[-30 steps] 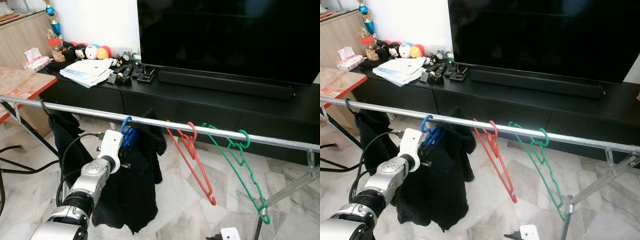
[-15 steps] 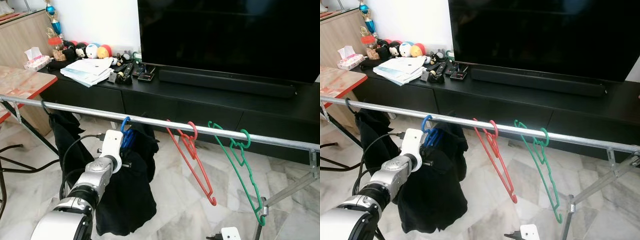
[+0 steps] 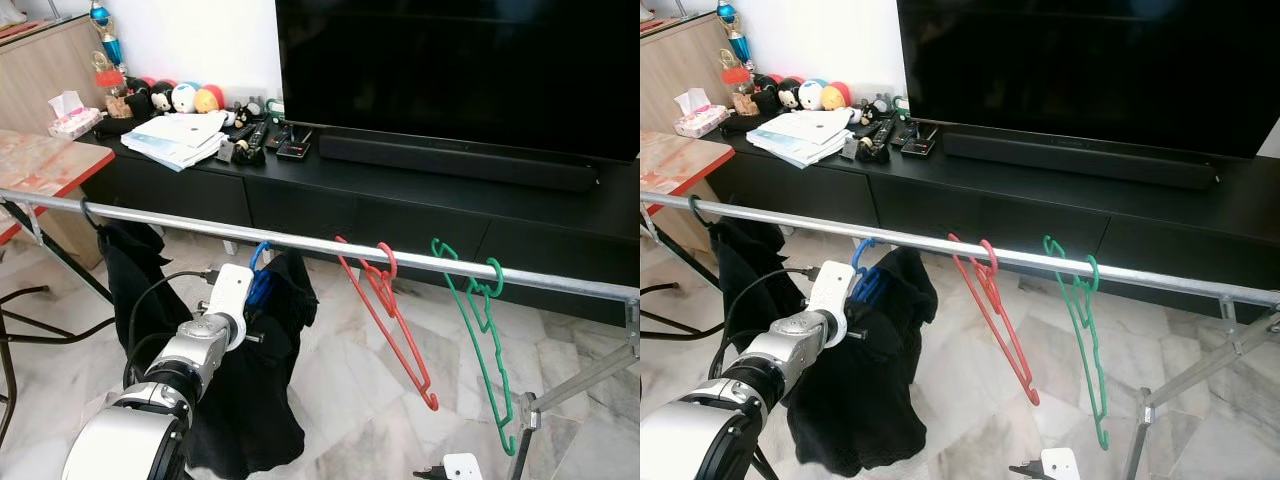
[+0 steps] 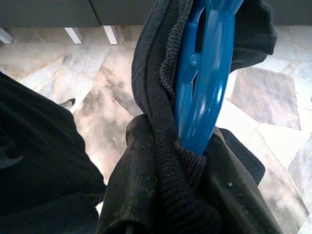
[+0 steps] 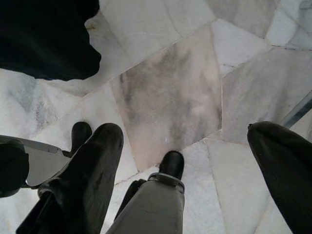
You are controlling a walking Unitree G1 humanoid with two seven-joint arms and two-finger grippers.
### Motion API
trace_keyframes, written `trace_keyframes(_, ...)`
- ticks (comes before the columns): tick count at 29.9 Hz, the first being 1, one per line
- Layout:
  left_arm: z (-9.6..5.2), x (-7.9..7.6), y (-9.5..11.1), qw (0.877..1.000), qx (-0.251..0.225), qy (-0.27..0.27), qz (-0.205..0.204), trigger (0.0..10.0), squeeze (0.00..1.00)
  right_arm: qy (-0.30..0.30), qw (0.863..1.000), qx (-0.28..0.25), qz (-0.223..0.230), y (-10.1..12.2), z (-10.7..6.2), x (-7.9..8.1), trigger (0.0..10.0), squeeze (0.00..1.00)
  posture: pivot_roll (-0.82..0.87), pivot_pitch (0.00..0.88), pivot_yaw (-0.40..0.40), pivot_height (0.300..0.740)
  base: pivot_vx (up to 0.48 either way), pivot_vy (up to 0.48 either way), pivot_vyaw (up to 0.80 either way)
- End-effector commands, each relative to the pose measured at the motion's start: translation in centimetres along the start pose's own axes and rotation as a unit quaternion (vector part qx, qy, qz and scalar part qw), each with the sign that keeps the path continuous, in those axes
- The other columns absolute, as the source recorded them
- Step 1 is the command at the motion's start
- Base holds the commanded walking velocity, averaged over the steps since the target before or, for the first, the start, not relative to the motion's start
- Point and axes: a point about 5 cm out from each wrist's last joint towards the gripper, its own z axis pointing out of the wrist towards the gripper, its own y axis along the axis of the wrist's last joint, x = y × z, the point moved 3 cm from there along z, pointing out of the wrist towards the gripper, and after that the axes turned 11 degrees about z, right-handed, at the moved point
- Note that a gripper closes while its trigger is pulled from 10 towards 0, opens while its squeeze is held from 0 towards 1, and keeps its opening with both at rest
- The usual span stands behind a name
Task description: Hang hanger
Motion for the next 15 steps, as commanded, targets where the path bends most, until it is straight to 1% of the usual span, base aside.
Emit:
trace_keyframes(1,0.0,0.2,1.7,0.999,-0.046,0.001,-0.003,10.0,0.0,0.0,1.0,0.007,0.007,-0.5,0.0,0.2,10.0,0.0,-0.06,0.081,0.091,0.74,0.0,0.0,0.0)
trace_keyframes(3,-0.1,-0.2,2.8,0.997,-0.075,-0.028,0.012,10.0,0.0,-0.002,1.0,0.006,0.008,-0.5,0.0,0.2,10.0,0.0,-0.06,0.081,0.091,0.74,0.0,0.0,0.0)
trace_keyframes(4,-0.1,-0.2,2.8,0.997,-0.075,-0.028,0.012,10.0,0.0,-0.002,1.0,0.006,0.008,-0.5,0.0,0.2,10.0,0.0,-0.06,0.081,0.091,0.74,0.0,0.0,0.0)
trace_keyframes(5,-0.2,-0.3,3.1,0.995,-0.084,-0.042,0.03,10.0,0.0,-0.002,1.0,0.006,0.008,-0.5,0.0,0.2,10.0,0.0,-0.06,0.081,0.091,0.74,0.0,0.0,0.0)
trace_keyframes(7,-0.4,0.2,3.3,0.993,-0.091,-0.044,0.054,10.0,0.0,-0.003,1.0,0.005,0.009,-0.5,0.0,0.1,10.0,0.0,-0.06,0.078,0.09,0.74,0.0,0.0,0.0)
trace_keyframes(8,-0.4,0.9,3.4,0.994,-0.09,-0.029,0.054,10.0,0.0,-0.003,1.0,0.005,0.009,-0.5,0.0,0.1,10.0,0.0,-0.06,0.076,0.089,0.74,0.0,0.0,0.0)
trace_keyframes(10,-0.5,2.0,3.5,0.995,-0.089,-0.006,0.045,10.0,0.0,-0.003,1.0,0.006,0.008,-0.5,0.0,0.1,10.0,0.0,-0.06,0.073,0.087,0.74,0.0,0.0,0.0)
trace_keyframes(11,-0.6,3.1,3.6,0.996,-0.084,0.022,0.034,10.0,0.0,-0.002,1.0,0.006,0.007,-0.5,0.0,0.1,10.0,0.0,-0.06,0.072,0.085,0.74,0.0,0.0,0.0)
trace_keyframes(12,-0.7,3.9,3.7,0.996,-0.078,0.041,0.028,10.0,0.0,-0.002,1.0,0.007,0.006,-0.5,-0.1,0.0,10.0,0.0,-0.06,0.07,0.084,0.74,0.0,0.0,0.0)
trace_keyframes(15,-0.7,4.4,3.7,0.996,-0.069,0.059,0.025,10.0,0.0,-0.002,1.0,0.007,0.004,-0.5,-0.1,0.0,10.0,0.0,-0.06,0.071,0.085,0.74,0.0,0.0,0.0)
